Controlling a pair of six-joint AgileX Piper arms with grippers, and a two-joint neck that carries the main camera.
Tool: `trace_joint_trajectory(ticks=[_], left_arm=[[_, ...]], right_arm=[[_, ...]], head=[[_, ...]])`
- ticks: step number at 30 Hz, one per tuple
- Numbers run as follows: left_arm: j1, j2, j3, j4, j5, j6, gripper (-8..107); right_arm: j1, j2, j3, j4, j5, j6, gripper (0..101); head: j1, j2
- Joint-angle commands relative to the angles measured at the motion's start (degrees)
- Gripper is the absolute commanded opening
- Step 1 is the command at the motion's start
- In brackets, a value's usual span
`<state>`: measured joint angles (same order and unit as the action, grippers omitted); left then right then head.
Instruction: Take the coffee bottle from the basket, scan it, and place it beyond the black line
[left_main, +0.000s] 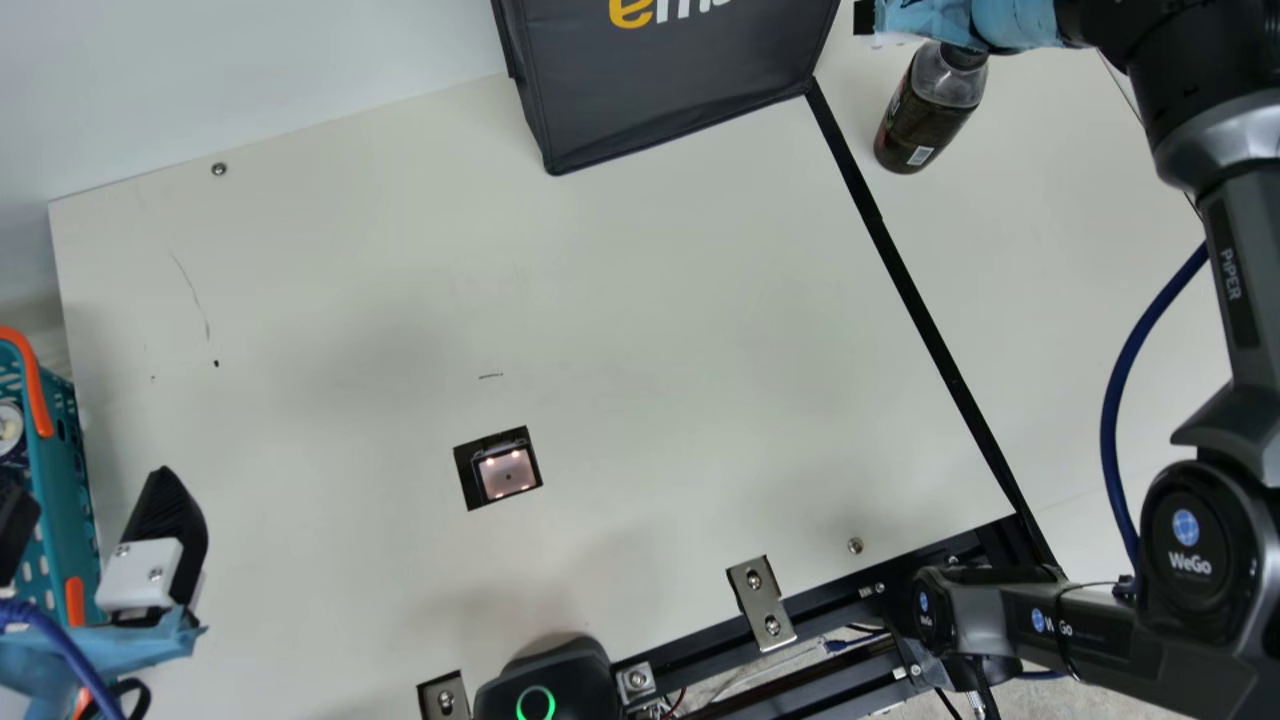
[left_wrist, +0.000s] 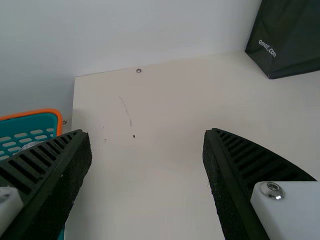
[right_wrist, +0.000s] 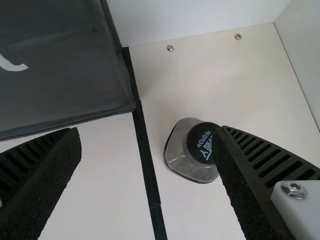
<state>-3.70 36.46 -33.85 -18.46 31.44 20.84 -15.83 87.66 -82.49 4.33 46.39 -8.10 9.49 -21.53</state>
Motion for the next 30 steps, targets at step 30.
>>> trace_joint_trajectory(ticks=[30], left_arm=[[0.0, 0.0, 0.0, 0.0, 0.0, 0.0, 90]], right_arm=[[11.3, -10.6, 9.5, -3.3, 0.4, 6.1, 91]], head=[[-1.6, 0.0]])
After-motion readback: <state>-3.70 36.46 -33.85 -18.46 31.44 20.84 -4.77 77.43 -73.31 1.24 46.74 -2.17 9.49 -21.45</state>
